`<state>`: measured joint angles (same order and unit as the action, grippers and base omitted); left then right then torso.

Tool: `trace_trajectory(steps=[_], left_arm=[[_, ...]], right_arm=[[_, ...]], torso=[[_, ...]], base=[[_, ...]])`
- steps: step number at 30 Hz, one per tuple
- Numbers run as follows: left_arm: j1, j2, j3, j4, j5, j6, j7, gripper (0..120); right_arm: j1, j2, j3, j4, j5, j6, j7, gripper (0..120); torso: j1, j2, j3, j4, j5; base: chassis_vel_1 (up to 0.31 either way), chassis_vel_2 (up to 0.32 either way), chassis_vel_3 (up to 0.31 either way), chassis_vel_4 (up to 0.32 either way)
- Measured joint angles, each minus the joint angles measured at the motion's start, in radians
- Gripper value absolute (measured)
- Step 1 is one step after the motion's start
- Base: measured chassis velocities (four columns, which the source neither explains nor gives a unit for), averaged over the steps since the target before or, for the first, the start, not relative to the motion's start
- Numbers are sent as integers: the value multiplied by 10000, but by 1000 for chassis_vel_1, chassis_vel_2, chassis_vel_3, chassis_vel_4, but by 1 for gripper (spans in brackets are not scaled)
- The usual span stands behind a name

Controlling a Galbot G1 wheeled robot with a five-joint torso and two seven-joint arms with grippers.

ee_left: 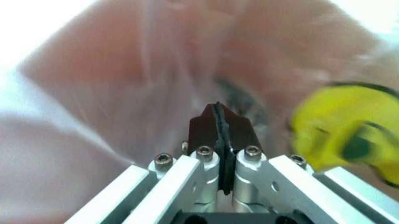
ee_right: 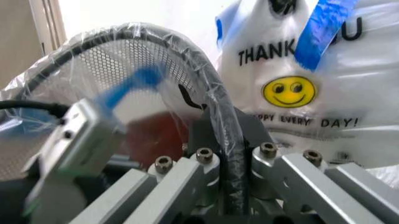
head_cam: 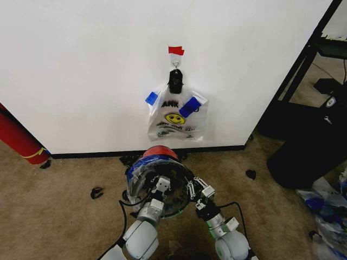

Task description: Pick up the garbage bag from the wall and place it over the trash bin.

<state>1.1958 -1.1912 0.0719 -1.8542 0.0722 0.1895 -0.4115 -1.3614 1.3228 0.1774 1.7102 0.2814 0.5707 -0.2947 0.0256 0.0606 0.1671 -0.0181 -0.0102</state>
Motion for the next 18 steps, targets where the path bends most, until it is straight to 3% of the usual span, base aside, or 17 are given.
trace_trajectory(steps=[9, 18], left_arm=[[-440, -215, -166, 629, 213, 265, -225, 0], [-858, -284, -240, 1117, 173, 287, -264, 0]], right_arm=[[-290, -201, -23, 326, 143, 2, -594, 0], [-476, -370, 220, 457, 62, 271, -2113, 0]], torso=[[0, 0, 0, -1, 0], [0, 0, 0, 0, 0]], base=[[0, 0, 0, 0], [0, 0, 0, 0]])
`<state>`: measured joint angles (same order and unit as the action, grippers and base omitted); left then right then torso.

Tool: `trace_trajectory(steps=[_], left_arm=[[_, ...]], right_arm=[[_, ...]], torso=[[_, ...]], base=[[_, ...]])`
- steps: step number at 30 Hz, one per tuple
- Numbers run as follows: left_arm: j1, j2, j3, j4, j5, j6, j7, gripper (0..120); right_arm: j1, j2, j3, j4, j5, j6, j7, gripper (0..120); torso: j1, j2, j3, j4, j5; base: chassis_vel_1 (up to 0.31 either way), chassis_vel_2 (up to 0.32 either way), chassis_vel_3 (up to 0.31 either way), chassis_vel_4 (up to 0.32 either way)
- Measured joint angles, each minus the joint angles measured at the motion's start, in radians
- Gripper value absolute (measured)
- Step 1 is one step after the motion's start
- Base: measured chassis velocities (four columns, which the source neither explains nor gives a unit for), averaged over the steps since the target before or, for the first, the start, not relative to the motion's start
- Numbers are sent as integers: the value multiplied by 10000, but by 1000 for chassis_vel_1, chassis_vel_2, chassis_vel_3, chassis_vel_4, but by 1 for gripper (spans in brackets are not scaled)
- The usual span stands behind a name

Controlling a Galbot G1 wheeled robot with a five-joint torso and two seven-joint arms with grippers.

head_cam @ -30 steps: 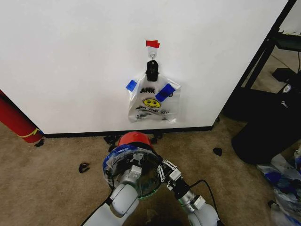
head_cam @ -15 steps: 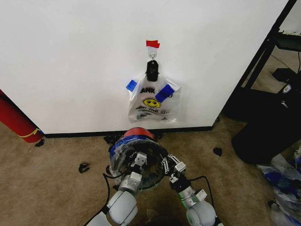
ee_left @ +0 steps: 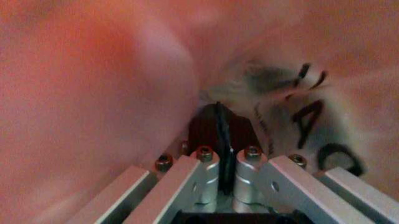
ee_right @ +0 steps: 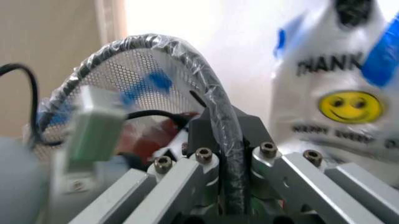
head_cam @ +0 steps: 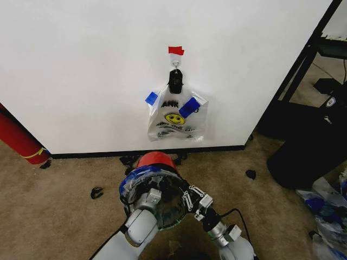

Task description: Pick up the garbage bag from the wall and place it over the trash bin.

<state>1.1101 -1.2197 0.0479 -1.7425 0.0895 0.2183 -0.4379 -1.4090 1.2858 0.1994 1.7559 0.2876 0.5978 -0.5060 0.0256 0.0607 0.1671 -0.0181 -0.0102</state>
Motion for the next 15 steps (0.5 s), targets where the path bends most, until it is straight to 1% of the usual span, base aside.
trace_trajectory(steps=[2, 5, 8, 11, 15], left_arm=[[-19, 7, -5, 0, -44, -6, 98, 0], [-19, 19, -17, -58, -111, -23, 263, 0], [55, 101, -45, -289, -292, -210, 808, 0], [197, 181, -61, -460, -323, -456, 1122, 0], [418, 276, -52, -693, -329, -515, 1268, 0]], right_arm=[[7, -3, 73, -56, -42, 70, -331, 0], [25, -1, 94, -82, -44, 96, -449, 0], [119, 31, 100, -137, -40, 119, -522, 0], [210, 64, 100, -220, 66, 95, -265, 0], [358, 145, 96, -367, 473, -11, 69, 0]], torso=[[0, 0, 0, 1, 2], [0, 0, 0, 0, 0], [0, 0, 0, 0, 1], [0, 0, 0, 0, 1], [0, 0, 0, 0, 1]], base=[[0, 0, 0, 0], [0, 0, 0, 0], [0, 0, 0, 0], [0, 0, 0, 0], [0, 0, 0, 0]])
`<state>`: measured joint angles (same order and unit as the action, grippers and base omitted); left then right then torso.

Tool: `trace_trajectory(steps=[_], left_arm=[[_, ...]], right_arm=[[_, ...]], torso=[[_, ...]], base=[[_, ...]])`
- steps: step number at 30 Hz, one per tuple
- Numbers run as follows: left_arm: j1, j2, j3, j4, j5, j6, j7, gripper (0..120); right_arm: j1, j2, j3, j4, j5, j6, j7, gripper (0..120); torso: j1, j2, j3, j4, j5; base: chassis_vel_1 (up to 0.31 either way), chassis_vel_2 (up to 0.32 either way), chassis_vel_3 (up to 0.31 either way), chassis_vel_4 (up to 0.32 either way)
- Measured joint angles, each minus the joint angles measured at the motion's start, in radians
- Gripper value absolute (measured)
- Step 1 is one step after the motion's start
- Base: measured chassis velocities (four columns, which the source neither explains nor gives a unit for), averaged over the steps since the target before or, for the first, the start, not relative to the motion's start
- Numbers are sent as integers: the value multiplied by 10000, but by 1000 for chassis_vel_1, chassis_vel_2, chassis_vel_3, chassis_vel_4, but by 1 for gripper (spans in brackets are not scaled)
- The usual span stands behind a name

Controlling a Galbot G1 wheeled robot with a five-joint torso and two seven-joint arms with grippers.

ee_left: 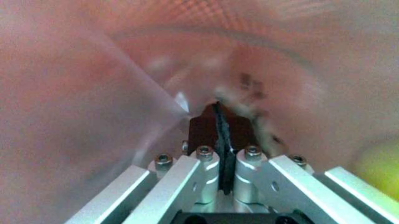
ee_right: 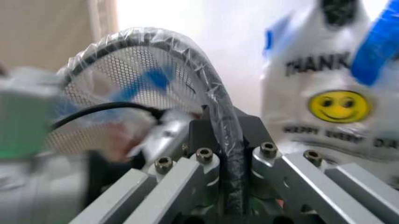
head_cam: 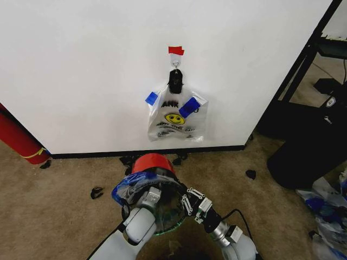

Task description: Pick up the garbage bag from the wall and place it over the trash bin.

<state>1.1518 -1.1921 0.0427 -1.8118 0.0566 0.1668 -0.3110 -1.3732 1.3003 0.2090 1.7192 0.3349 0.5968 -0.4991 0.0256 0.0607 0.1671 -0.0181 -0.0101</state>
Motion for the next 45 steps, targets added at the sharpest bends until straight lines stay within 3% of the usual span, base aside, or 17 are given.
trace_trajectory(steps=[6, 12, 28, 35, 39, 45], left_arm=[[399, 234, 11, -522, 94, -3, 235, 0], [1073, 546, -111, -1140, 936, 46, 554, 0], [1252, 568, -343, -1044, 1918, 699, 773, 0], [1394, 632, -597, -1021, 2080, 195, 651, 0], [1868, 952, -856, -1618, 2082, -347, 1087, 0], [2345, 1254, -923, -2180, 2143, -397, 1487, 0]], right_arm=[[156, 87, 2, -163, 563, -181, 161, 0], [221, 216, 82, -232, 1176, -354, 180, 0], [-475, 210, 908, 612, 494, -100, -1411, 0], [-806, 250, 1171, 837, 417, 40, -1821, 0], [-728, 315, 1325, 614, 405, 130, -1846, 0], [-456, 480, 1294, 131, 287, 217, -1569, 0]], torso=[[0, 0, 0, 0, 0], [0, 0, 0, 0, 0], [0, 0, 0, 0, -1], [0, 0, 0, -2, -1], [0, 2, 0, -2, -3], [0, 2, -1, 0, -1]], base=[[0, 0, 0, 0], [0, 0, 0, 0], [0, 0, 0, 0], [0, 0, 0, 0], [0, 0, 0, 0], [0, 0, 0, 0]])
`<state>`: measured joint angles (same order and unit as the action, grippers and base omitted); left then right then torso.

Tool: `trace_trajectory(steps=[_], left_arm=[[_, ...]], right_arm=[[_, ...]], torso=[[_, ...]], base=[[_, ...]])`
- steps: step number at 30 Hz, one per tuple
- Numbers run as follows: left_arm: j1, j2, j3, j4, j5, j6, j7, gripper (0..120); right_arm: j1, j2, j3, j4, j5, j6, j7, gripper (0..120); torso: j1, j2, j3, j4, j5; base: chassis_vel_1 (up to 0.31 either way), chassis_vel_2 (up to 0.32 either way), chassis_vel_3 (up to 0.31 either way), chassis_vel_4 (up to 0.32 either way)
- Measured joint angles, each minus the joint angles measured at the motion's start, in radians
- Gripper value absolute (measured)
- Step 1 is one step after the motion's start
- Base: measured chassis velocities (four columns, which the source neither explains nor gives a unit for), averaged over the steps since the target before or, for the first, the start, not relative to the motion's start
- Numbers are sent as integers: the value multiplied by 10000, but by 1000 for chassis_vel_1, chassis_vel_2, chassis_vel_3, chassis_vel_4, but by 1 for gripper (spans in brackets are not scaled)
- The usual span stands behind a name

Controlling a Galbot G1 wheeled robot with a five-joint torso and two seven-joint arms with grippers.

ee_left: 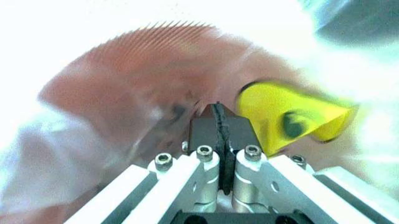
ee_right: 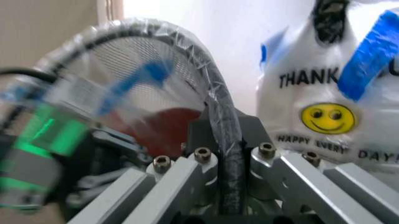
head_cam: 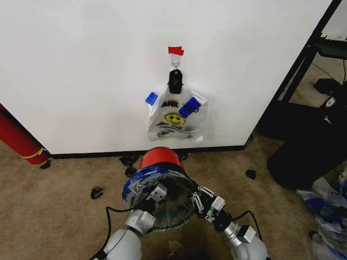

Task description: Pick up the garbage bag from the wall and place it over the trash bin.

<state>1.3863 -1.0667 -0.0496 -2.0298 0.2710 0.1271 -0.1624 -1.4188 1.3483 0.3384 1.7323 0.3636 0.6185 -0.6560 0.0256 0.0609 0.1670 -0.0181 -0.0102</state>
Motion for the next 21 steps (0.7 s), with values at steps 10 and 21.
trace_trajectory(steps=[10, 21], left_arm=[[-160, -269, 553, 164, -307, 900, -1229, 0], [-891, -474, 997, 702, -1035, 965, -1446, 0]], right_arm=[[659, 687, -642, -886, -779, 501, 1804, 0], [1100, 880, -1070, -1093, -2185, 809, 3642, 0]], torso=[[0, 0, 1, -1, 0], [1, -1, 2, 0, 0]], base=[[0, 0, 0, 0], [0, 0, 0, 0]])
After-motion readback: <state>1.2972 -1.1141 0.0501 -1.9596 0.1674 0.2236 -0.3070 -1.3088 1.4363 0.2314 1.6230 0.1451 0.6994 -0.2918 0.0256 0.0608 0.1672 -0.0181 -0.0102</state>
